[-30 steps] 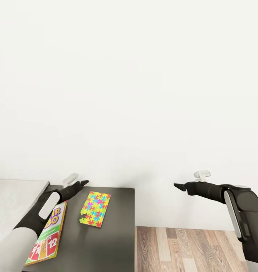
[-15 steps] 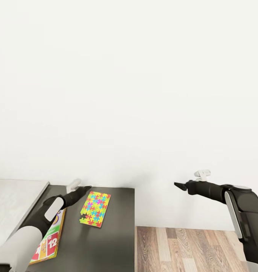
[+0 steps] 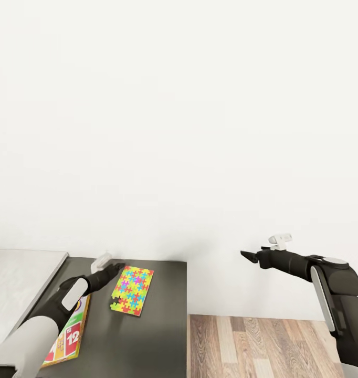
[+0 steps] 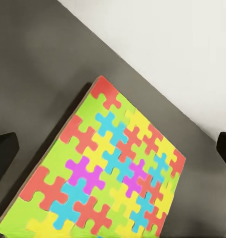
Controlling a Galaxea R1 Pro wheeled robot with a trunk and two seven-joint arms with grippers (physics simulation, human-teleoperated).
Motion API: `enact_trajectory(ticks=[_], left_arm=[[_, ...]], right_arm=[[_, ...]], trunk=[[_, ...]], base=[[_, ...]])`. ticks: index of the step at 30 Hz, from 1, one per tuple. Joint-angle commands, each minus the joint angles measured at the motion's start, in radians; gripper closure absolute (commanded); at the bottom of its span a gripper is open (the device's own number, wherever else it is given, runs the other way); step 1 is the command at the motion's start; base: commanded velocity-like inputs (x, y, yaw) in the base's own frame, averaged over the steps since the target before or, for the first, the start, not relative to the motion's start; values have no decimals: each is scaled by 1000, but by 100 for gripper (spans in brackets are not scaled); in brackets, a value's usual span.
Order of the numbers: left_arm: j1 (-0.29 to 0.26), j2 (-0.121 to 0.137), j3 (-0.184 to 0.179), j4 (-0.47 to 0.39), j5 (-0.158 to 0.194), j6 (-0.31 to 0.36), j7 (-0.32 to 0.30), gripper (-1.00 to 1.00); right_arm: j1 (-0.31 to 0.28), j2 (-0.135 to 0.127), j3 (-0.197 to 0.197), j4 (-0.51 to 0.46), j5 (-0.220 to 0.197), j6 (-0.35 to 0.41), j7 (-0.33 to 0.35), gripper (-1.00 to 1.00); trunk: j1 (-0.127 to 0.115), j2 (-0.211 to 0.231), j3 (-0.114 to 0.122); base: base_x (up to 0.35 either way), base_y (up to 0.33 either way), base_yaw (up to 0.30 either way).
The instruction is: Put all the toys in the child's room - the three board games (two on the bed and one on the table), the two jigsaw puzzles on the table, and the tennis ball on the table - inside the toy box on the table in the child's room.
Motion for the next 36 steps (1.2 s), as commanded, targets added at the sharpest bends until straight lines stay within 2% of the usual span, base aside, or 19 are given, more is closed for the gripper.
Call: enact_trajectory(ticks=[1,16,30,36], left_arm=[[-1,1,-3,16,7,3,0,-100],[-2,-1,3,53,9,4,1,-100],[-2,0,4,68,9,2,2,-100],[-1,4,57,65,10,-4,0,-100]], right_arm=[[-1,0,-1,-1,8,17,8,-100],[-1,-8,-3,-1,5,53,9,-100],[-1,-12,-5,-1,5,54,9,-100],[-1,-13,-5,-1,4,54,9,-100]], trunk=[[1,-2,-2],[1,-2,-2],[1,-2,-2],[1,-2,-2]], base=[[0,0,0],[0,0,-5],[0,0,-152],[0,0,-16]])
